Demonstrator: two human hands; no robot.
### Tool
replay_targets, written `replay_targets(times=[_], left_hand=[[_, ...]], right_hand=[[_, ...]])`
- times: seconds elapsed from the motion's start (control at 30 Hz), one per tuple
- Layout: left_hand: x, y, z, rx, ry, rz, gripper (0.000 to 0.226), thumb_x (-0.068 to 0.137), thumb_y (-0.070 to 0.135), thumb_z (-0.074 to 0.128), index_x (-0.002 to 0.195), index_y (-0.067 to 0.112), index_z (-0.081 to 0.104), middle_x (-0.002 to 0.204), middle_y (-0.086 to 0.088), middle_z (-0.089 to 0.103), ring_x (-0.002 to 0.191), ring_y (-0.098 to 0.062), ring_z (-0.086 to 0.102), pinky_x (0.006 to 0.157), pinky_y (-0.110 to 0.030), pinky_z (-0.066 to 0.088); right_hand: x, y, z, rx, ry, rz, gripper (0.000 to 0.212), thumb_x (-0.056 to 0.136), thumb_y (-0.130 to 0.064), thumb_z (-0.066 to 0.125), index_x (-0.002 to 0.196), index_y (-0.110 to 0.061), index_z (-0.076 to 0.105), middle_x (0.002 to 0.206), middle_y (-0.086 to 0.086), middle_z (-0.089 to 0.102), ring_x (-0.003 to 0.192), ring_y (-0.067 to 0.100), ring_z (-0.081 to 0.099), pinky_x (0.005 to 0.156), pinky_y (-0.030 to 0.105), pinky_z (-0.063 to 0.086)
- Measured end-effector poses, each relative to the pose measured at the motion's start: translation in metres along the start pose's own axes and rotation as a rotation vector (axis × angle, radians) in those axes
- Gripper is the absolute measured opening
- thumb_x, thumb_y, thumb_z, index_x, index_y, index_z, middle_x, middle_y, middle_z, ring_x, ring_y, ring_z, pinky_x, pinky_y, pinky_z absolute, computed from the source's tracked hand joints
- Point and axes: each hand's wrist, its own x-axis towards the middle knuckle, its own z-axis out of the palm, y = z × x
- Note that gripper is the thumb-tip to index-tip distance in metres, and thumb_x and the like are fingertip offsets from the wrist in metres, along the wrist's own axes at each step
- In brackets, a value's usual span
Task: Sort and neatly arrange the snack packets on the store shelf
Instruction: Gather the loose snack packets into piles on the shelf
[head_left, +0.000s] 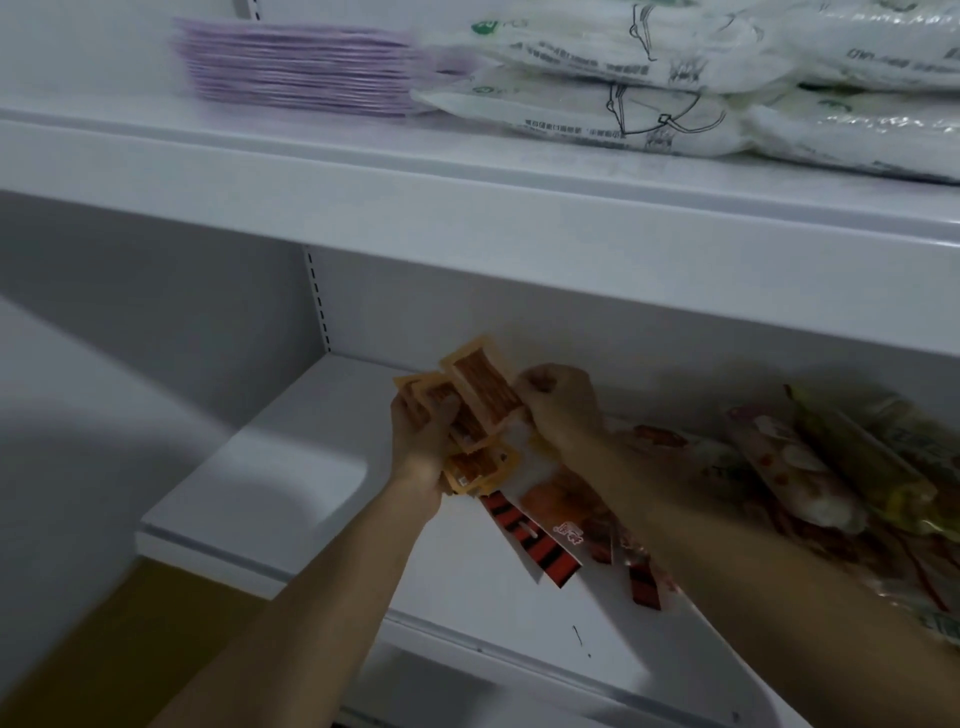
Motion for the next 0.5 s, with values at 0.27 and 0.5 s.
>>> replay_targets(times=[0.27, 0.5], left_hand=[[-0.026, -0.004, 0.015, 0.007, -0.165, -0.035, 0.026, 0.098, 0.011, 0.066, 0.123, 0.002, 0.065, 0.113, -0.025, 0.072, 0.100, -0.042, 0.072, 0.077, -0.053, 0.062], [-0.035, 0.002, -0.008, -0.014, -0.142, -0.120, 0.041, 0.095, 0.019, 0.070, 0.134, 0.011, 0.059, 0.120, -0.026, 0.069, 0.106, -0.047, 0.069, 0.068, -0.051, 0.060]], right_hand=[[-0.006, 0.025, -0.019, -0.386, -0.040, -0.146, 0.017, 0.093, -0.033, 0.070, 0.098, -0.016, 0.073, 0.094, 0.001, 0.073, 0.085, 0.012, 0.069, 0.076, 0.029, 0.054], [0.034, 0.052, -0.045, -1.108, -0.616, -0.131, 0.092, 0.083, -0.033, 0.075, 0.159, -0.024, 0.024, 0.159, 0.010, 0.033, 0.137, 0.037, 0.042, 0.106, 0.050, 0.046]])
